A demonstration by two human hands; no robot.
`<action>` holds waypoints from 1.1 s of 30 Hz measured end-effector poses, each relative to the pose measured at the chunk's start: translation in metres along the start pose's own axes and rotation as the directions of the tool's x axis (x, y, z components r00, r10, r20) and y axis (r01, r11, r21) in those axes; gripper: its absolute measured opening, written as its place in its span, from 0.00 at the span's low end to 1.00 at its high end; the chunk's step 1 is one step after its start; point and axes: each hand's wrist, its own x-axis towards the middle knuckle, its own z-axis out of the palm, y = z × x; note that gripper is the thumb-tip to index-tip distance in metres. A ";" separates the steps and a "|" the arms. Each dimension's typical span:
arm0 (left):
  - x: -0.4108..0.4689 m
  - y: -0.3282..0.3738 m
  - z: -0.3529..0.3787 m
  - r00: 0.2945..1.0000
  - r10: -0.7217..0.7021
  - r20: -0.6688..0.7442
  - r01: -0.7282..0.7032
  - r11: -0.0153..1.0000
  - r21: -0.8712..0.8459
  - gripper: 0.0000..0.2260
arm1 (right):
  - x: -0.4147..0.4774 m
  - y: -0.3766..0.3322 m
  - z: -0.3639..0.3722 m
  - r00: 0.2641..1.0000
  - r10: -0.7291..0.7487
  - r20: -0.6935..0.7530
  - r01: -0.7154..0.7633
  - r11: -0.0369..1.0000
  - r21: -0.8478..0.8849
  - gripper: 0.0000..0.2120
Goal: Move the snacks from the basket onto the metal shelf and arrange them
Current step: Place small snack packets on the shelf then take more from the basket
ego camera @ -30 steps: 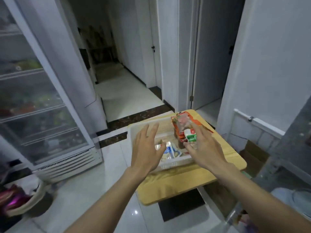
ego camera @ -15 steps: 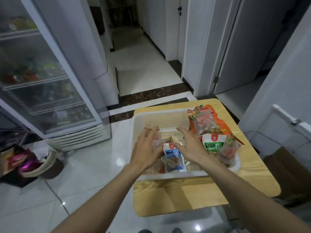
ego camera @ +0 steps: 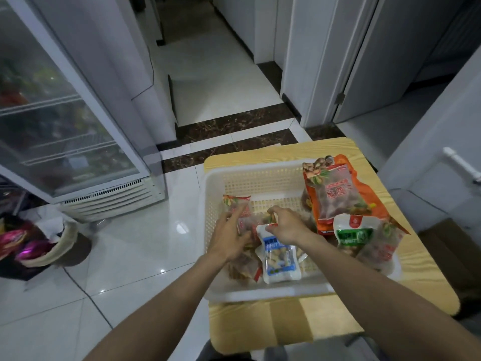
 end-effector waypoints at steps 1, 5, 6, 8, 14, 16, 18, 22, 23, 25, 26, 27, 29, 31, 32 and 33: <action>0.005 -0.003 0.003 1.000 -0.018 0.005 0.018 1.000 -0.010 0.32 | 0.007 -0.001 0.002 1.000 0.010 0.007 -0.010 1.000 0.007 0.23; 0.020 -0.011 0.013 0.991 -0.121 0.047 0.124 0.991 -0.051 0.27 | 0.030 -0.001 0.008 0.998 0.065 0.018 -0.066 0.996 0.060 0.23; 0.023 -0.012 0.015 0.991 -0.123 0.061 0.127 0.990 -0.057 0.26 | 0.035 0.001 0.011 0.996 0.081 0.032 -0.084 0.993 0.087 0.22; 0.029 -0.016 0.019 0.989 -0.113 0.093 0.123 0.987 -0.103 0.24 | 0.040 0.003 0.016 0.992 0.100 0.074 -0.110 0.983 0.148 0.21; 0.047 -0.024 0.023 0.985 -0.166 0.039 0.171 0.957 -0.236 0.17 | 0.050 0.010 0.018 0.989 0.110 0.101 -0.128 0.973 0.194 0.15; 0.053 -0.024 0.016 0.988 -0.149 -0.025 0.135 0.944 -0.300 0.18 | 0.055 0.009 0.013 0.991 0.078 0.113 -0.099 0.975 0.200 0.16; 0.065 -0.023 0.006 0.997 -0.068 -0.045 0.050 0.949 -0.312 0.17 | 0.055 0.003 0.003 0.990 0.033 0.135 -0.057 0.983 0.177 0.18; 0.084 -0.009 -0.014 0.995 0.094 -0.036 -0.100 0.950 -0.296 0.15 | 0.057 -0.001 -0.004 0.973 -0.104 0.204 0.054 0.969 0.240 0.24; 0.086 -0.006 -0.017 0.993 0.101 -0.061 -0.116 0.942 -0.316 0.14 | 0.058 0.002 0.000 0.974 -0.125 0.190 0.069 0.959 0.277 0.25; 0.086 0.000 -0.020 0.986 0.100 -0.132 -0.139 0.934 -0.330 0.13 | 0.053 0.002 0.003 0.988 -0.120 0.092 0.080 0.932 0.354 0.24; 0.084 0.001 -0.020 0.984 0.086 -0.157 -0.134 0.933 -0.332 0.13 | 0.052 0.004 0.003 0.994 -0.094 0.047 0.068 0.917 0.393 0.23; 0.083 -0.001 -0.019 0.984 0.061 -0.168 -0.114 0.938 -0.328 0.14 | 0.049 0.001 0.001 0.999 -0.045 0.001 0.040 0.897 0.440 0.22; 0.080 -0.013 -0.013 0.991 -0.015 -0.132 -0.023 0.958 -0.285 0.17 | 0.044 -0.003 -0.006 0.997 0.041 -0.069 0.001 0.852 0.524 0.25; 0.076 -0.028 -0.004 0.994 -0.085 -0.065 0.069 0.972 -0.226 0.20 | 0.040 -0.003 -0.010 0.992 0.081 -0.098 -0.007 0.801 0.598 0.27; 0.075 -0.034 0.000 0.993 -0.115 -0.040 0.105 0.972 -0.210 0.22 | 0.040 -0.001 -0.011 0.990 0.085 -0.111 0.003 0.779 0.626 0.26; 0.074 -0.036 0.003 0.991 -0.131 -0.012 0.125 0.966 -0.225 0.24 | 0.041 0.000 -0.011 0.985 0.109 -0.131 0.001 0.767 0.642 0.25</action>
